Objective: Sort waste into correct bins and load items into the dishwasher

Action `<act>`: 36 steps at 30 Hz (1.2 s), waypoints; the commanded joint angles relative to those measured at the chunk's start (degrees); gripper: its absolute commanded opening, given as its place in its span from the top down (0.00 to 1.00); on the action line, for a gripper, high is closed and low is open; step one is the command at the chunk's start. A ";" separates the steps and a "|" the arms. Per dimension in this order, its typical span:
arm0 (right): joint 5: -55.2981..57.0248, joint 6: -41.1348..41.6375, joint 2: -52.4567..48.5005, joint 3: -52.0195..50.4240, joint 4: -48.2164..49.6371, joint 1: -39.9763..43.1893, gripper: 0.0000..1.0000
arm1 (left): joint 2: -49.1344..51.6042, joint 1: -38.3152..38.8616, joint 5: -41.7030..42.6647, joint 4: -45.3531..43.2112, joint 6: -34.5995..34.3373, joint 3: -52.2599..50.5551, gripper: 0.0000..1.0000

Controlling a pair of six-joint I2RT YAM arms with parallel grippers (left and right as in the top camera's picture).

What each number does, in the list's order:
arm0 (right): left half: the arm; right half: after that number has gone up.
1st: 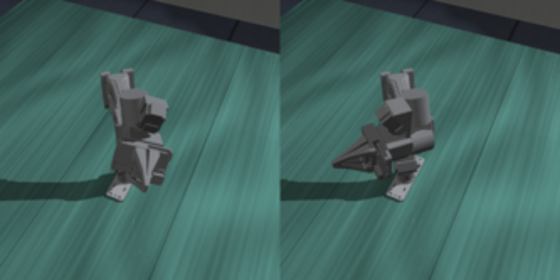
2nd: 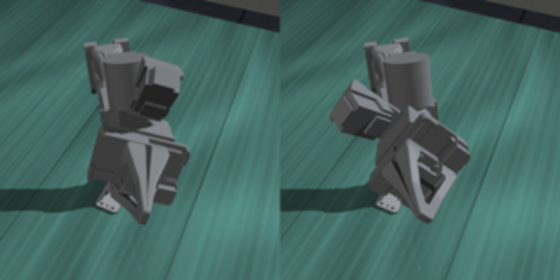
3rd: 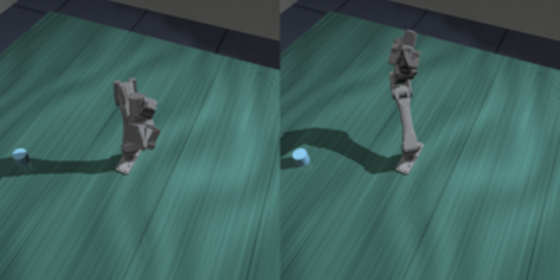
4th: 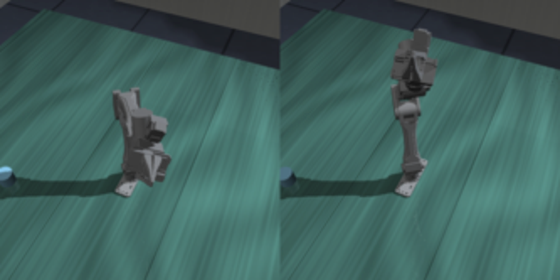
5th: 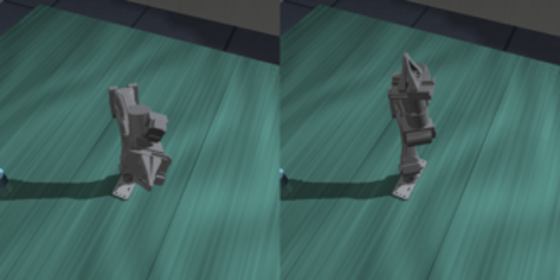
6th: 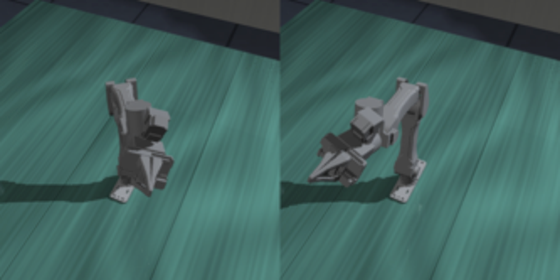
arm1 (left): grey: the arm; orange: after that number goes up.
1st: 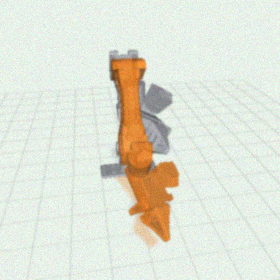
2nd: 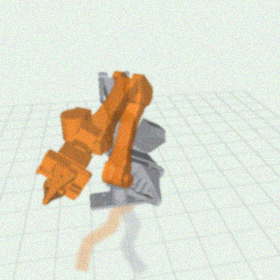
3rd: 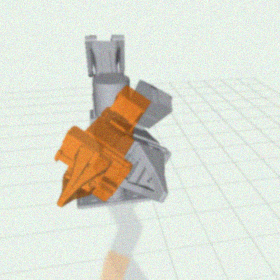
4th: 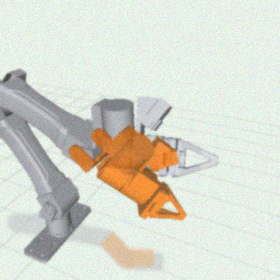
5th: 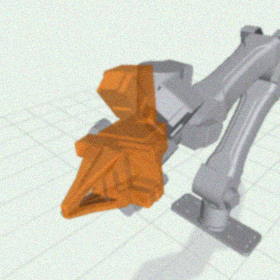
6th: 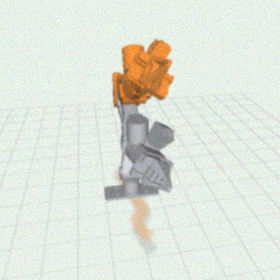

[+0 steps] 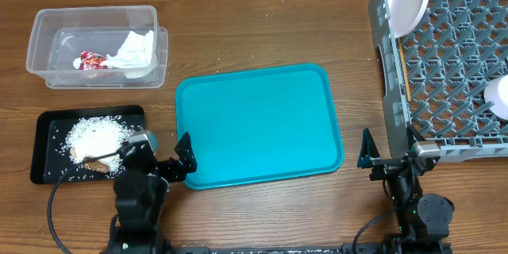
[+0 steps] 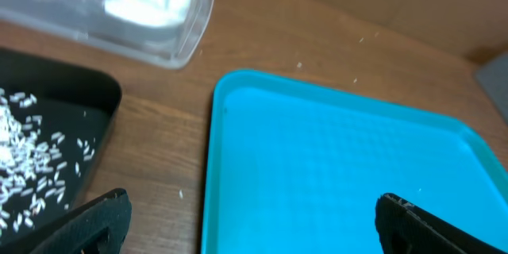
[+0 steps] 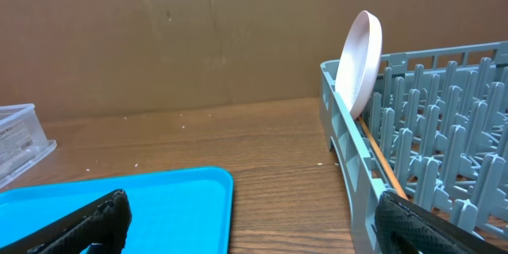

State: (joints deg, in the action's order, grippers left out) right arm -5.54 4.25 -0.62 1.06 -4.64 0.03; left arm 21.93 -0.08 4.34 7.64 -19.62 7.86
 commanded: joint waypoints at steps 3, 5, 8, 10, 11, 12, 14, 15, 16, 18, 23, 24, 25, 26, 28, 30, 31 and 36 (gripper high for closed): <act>0.37 -0.22 0.46 -0.61 0.24 0.37 0.00 | -9.07 0.22 0.90 -0.44 1.90 -4.31 0.00; 0.37 -0.20 0.46 -0.61 0.24 0.37 0.00 | -12.85 0.22 0.42 -0.48 1.88 -6.05 0.00; 0.37 -0.20 0.46 -0.61 0.24 0.37 0.00 | -16.76 0.59 -0.48 -1.60 2.10 -6.45 0.00; 0.37 -0.20 0.46 -0.61 0.24 0.37 0.00 | -19.34 0.94 -1.46 -1.68 2.12 -6.78 0.00; 0.37 -0.20 0.46 -0.61 0.24 0.37 0.00 | -20.33 1.18 -1.79 -1.73 2.16 -6.80 0.00; 0.37 -0.20 0.46 -0.61 0.24 0.37 0.00 | -21.40 1.42 -1.99 -1.81 2.58 -6.80 0.00; 0.37 -0.20 0.46 -0.61 0.24 0.37 0.00 | -21.68 1.90 -2.16 -2.99 3.21 -6.86 0.00; 0.37 -0.20 0.46 -0.61 0.24 0.37 0.00 | -21.77 2.10 -2.32 -3.34 3.39 -6.91 0.00; 0.37 -0.20 0.46 -0.61 0.24 0.37 0.00 | -21.75 2.25 -2.40 -3.87 3.37 -6.99 0.00; 0.37 -0.20 0.46 -0.61 0.24 0.37 0.00 | -21.75 2.43 -2.32 -4.98 4.24 -7.39 0.00; 0.37 -0.20 0.46 -0.61 0.24 0.37 0.00 | -21.75 3.30 -1.77 -3.85 10.21 -7.58 0.00; 0.37 -0.20 0.46 -0.61 0.24 0.37 0.00 | -21.75 3.43 -1.81 -3.10 11.04 -7.58 0.00; 0.37 -0.20 0.46 -0.61 0.24 0.37 0.00 | -21.75 3.52 -1.81 -3.21 11.93 -7.58 0.00; 0.37 -0.20 0.46 -0.61 0.24 0.37 0.00 | -21.75 3.52 -1.79 -3.34 12.57 -7.58 0.00; 0.37 -0.22 0.46 -0.61 0.24 0.37 0.00 | -21.75 3.52 -2.10 -3.19 13.68 -7.58 0.00; 0.37 -0.20 0.46 -0.61 0.24 0.37 0.00 | -21.75 3.43 -2.40 -3.21 13.84 -7.58 0.00; 0.37 -0.20 0.46 -0.61 0.24 0.37 0.00 | -21.75 3.43 -2.38 -3.21 13.84 -7.58 0.00; 0.37 -0.20 0.46 -0.61 0.24 0.37 0.00 | -21.73 3.43 -2.38 -3.23 13.84 -7.58 0.00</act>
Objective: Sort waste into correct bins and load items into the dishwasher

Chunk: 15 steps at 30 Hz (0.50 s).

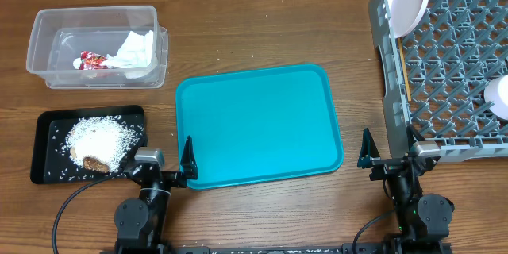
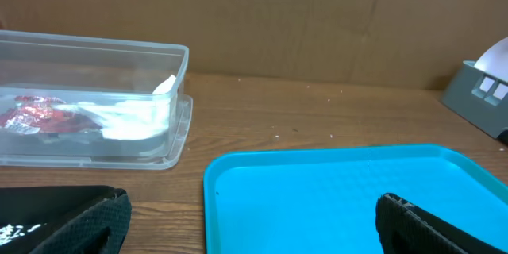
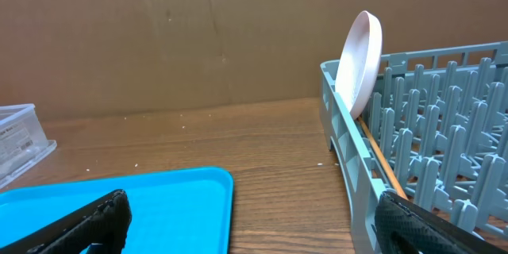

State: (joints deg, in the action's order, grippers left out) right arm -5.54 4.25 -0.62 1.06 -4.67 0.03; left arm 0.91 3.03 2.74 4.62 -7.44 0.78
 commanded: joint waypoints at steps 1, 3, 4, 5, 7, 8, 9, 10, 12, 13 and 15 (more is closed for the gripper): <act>0.37 -0.20 0.46 -0.61 0.26 0.37 0.00 | -0.70 0.33 -0.79 -0.22 1.66 -0.50 0.00; 0.37 -0.20 0.46 -0.61 0.26 0.37 0.00 | -0.70 0.33 -0.81 -0.22 1.66 -0.50 0.00; 0.37 -0.20 0.46 -0.61 0.26 0.37 0.00 | -0.70 0.33 -0.81 -0.22 1.66 -0.50 0.00; 0.37 -0.20 0.46 -0.61 0.26 0.37 0.00 | -0.70 0.33 -0.98 -0.17 1.77 -0.50 0.00; 0.37 -0.22 0.46 -0.61 0.26 0.37 0.00 | -0.70 0.33 -1.68 -0.17 3.39 -0.50 0.00; 0.37 -0.20 0.46 -0.61 0.26 0.37 0.00 | -0.70 0.33 -1.70 -0.15 5.22 -0.50 0.00; 0.37 -0.20 0.46 -0.61 0.26 0.37 0.00 | -0.70 0.33 -1.70 -0.15 6.93 -0.50 0.00; 0.37 -0.20 0.46 -0.61 0.26 0.37 0.00 | -0.70 0.33 -1.68 -0.15 8.90 -0.50 0.00; 0.37 -0.20 0.46 -0.61 0.26 0.37 0.00 | -0.70 0.31 -1.70 -0.15 11.93 -0.50 0.00; 0.37 -0.20 0.46 -0.61 0.26 0.37 0.00 | -0.70 0.22 -1.70 -0.15 13.00 -0.50 0.00; 0.37 -0.20 0.46 -0.61 0.26 0.37 0.00 | -0.70 -0.26 -1.68 -0.15 13.25 -0.50 0.00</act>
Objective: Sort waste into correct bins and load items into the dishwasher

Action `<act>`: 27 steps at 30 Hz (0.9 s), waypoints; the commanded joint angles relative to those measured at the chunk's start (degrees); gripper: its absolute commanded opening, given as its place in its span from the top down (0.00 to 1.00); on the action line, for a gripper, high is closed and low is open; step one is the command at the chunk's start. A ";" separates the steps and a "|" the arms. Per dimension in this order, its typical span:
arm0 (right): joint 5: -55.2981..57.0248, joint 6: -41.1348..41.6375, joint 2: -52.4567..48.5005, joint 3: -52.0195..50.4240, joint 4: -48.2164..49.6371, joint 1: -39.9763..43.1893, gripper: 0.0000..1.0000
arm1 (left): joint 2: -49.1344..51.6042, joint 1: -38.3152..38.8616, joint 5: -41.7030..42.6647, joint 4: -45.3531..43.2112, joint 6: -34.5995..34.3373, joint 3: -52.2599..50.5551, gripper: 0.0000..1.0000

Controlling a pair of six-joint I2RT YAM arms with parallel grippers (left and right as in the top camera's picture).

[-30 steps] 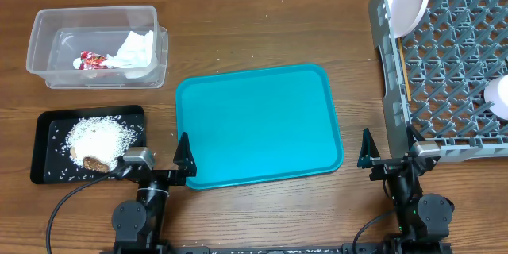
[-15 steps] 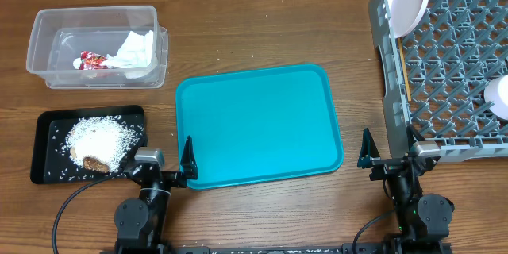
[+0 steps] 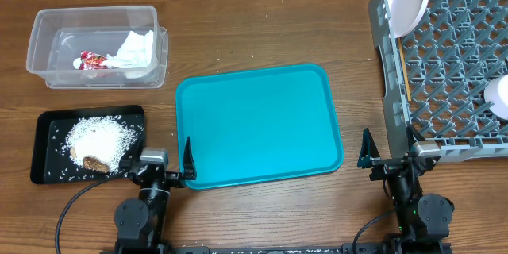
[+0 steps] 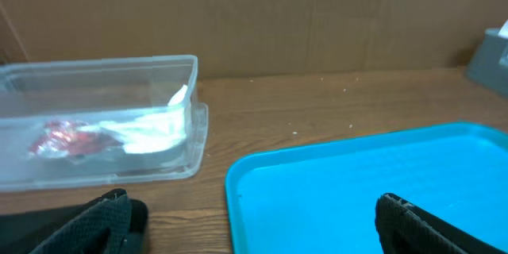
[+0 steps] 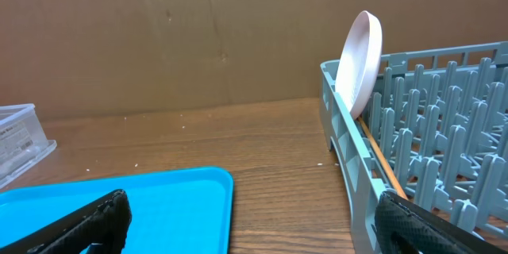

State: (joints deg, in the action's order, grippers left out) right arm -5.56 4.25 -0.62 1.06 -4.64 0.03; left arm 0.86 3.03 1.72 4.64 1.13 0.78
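Observation:
The teal tray (image 3: 259, 123) lies bare in the table's middle. A clear bin (image 3: 97, 46) at the back left holds a white napkin (image 3: 132, 49) and a red wrapper (image 3: 89, 60). The black tray (image 3: 55, 123) carries rice and a brown scrap (image 3: 98, 163). The grey dishwasher rack (image 3: 448, 63) on the right holds a white plate upright and a white cup (image 3: 498, 97). My left gripper (image 3: 163, 173) rests open at the teal tray's front left corner, my right gripper (image 3: 390, 157) open by the rack's front corner. Both hold nothing.
A cardboard wall closes the far side in both wrist views. The rack's near wall (image 5: 349, 167) stands right beside my right gripper. Bare wood (image 3: 262, 24) shows behind the teal tray.
The left wrist view has turned slightly to the left, showing more of the clear bin and less of the rack. The right arm and all the objects are as they were.
First my left arm stood raised and tilted down over the corner between the black tray and the teal tray, gripper open. Then it was low at the table's front edge, looking level across the table, and it has stayed there. The right arm kept still throughout.

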 commanded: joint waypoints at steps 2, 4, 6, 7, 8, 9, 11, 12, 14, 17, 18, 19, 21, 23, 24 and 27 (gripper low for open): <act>0.39 -0.20 0.46 -0.61 0.24 0.37 0.00 | -0.66 -1.05 -0.37 -0.17 4.39 -0.50 0.00; 0.39 -0.20 0.46 -0.61 0.24 0.37 0.00 | -0.66 -1.73 -0.22 -0.17 3.61 -0.50 0.00; 0.39 -0.20 0.46 -0.61 0.24 0.37 0.00 | -0.66 -2.16 -0.22 -0.17 3.10 -0.50 0.00; 0.39 -0.20 0.46 -0.61 0.24 0.37 0.00 | -0.66 -2.38 -0.20 -0.17 2.84 -0.50 0.00; 0.39 -0.20 0.46 -0.61 0.24 0.37 0.00 | -0.66 -2.54 -0.22 -0.17 1.46 -0.50 0.00; 0.39 -0.20 0.46 -0.61 0.24 0.37 0.00 | -0.66 -2.71 -0.33 -0.17 0.26 -0.50 0.00; 0.39 -0.20 0.46 -0.61 0.24 0.37 0.00 | -0.66 -3.10 -0.76 -0.13 0.09 -0.50 0.00; 0.39 -0.20 0.46 -0.61 0.24 0.37 0.00 | -0.66 -3.34 -0.94 -0.11 0.17 -0.50 0.00; 0.39 -0.20 0.46 -0.61 0.24 0.37 0.00 | -0.66 -4.02 -0.96 -0.09 0.15 -0.50 0.00; 0.39 -0.20 0.46 -0.61 0.24 0.37 0.00 | -0.66 -4.50 -0.68 -0.17 0.15 -0.50 0.00; 0.39 -0.20 0.46 -0.61 0.24 0.37 0.00 | -0.66 -4.50 -0.68 -0.17 0.15 -0.50 0.00; 0.39 -0.20 0.46 -0.61 0.24 0.37 0.00 | -0.66 -4.50 -0.63 -0.20 0.15 -0.50 0.00; 0.39 -0.20 0.46 -0.61 0.24 0.37 0.00 | -0.66 -4.50 -0.66 -0.20 0.15 -0.50 0.00; 0.39 -0.20 0.46 -0.61 0.24 0.37 0.00 | -0.66 -4.50 -0.66 -0.20 0.15 -0.50 0.00; 0.39 -0.20 0.46 -0.61 0.24 0.37 0.00 | -0.66 -4.50 -0.66 -0.20 0.15 -0.50 0.00; 0.39 -0.20 0.46 -0.61 0.24 0.37 0.00 | -0.66 -4.50 -0.66 -0.20 0.15 -0.50 0.00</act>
